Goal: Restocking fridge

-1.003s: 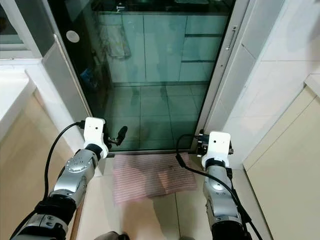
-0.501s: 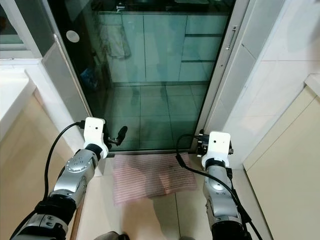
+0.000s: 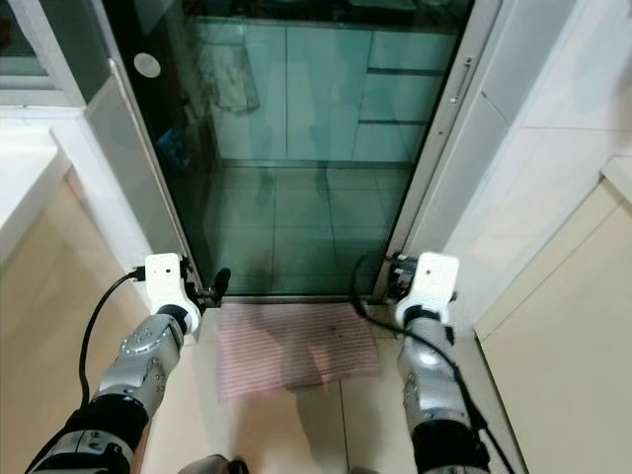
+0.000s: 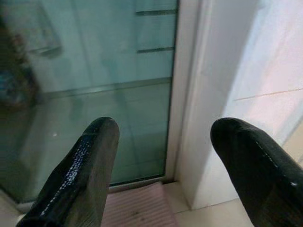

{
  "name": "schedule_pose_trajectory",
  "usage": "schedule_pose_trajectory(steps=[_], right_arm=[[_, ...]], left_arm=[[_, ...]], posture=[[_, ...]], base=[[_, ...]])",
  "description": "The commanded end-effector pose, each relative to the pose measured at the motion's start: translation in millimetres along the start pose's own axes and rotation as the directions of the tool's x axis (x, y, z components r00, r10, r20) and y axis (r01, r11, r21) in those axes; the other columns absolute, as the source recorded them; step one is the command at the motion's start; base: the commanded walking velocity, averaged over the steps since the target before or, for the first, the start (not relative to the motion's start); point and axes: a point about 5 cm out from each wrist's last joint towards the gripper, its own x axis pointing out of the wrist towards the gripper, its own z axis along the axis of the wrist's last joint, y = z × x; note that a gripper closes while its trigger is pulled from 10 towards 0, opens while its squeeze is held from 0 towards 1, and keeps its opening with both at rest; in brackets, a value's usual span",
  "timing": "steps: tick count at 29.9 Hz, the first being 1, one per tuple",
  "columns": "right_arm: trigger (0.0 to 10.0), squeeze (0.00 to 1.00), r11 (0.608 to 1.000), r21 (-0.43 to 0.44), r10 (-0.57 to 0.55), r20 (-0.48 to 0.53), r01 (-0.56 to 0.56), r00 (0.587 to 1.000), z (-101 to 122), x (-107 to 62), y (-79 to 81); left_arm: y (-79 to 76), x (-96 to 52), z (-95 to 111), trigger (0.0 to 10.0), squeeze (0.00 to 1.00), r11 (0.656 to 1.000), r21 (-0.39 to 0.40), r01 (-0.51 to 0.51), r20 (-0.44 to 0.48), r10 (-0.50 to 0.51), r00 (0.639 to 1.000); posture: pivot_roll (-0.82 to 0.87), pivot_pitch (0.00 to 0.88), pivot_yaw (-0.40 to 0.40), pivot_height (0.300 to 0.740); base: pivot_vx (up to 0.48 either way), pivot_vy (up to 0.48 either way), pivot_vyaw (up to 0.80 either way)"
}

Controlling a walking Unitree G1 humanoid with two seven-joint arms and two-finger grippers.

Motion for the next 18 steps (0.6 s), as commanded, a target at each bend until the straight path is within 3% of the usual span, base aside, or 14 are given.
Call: schedule_pose_trajectory(steps=[1, 6, 9, 11, 18], right_arm=[[10.0, 0.0, 1.0, -0.006, -0.006, 0.006, 0.006, 1.0, 2, 3.3, -4.1], [10.0, 0.0, 1.0, 0.006, -0.021, 0.029, 0.021, 0.999, 7, 5.3, -10.2], [10.0, 0.0, 1.0, -0.017, 0.02, 0.074, -0.018, 0.997, 10, -5.9, -13.5], [10.0, 0.0, 0.996, -0.074, 0.053, 0.087, -0.047, 0.995, 8, -13.3, -14.0], [10.0, 0.0, 0.995, -0.091, 0.038, 0.073, -0.031, 0.997, 1, -18.3, -20.4]], left_arm=[[-3.2, 2.6, 6, 10.0, 0.0, 1.0, 0.015, 0.013, 0.018, -0.013, 1.0], [1.0, -0.8, -3, 10.0, 0.0, 1.0, 0.004, -0.01, -0.008, 0.01, 1.0], [2.3, -11.4, -3, 10.0, 0.0, 0.989, 0.132, 0.064, 0.051, -0.072, 0.996], [2.7, -17.0, -3, 10.0, 0.0, 0.981, 0.169, 0.099, 0.077, -0.113, 0.991], [7.2, -17.7, -1, 10.0, 0.0, 0.99, 0.116, 0.081, 0.077, -0.09, 0.993]], posture=[[-0.08, 0.0, -0.006, 0.74], [-0.09, 0.0, -0.004, 0.74], [-0.1, 0.0, -0.007, 0.74], [-0.1, 0.0, -0.007, 0.74], [-0.09, 0.0, 0.0, 0.74]], base=[[0.0, 0.0, 0.0], [0.0, 0.0, 0.0], [0.0, 0.0, 0.0], [0.0, 0.0, 0.0], [0.0, 0.0, 0.0]])
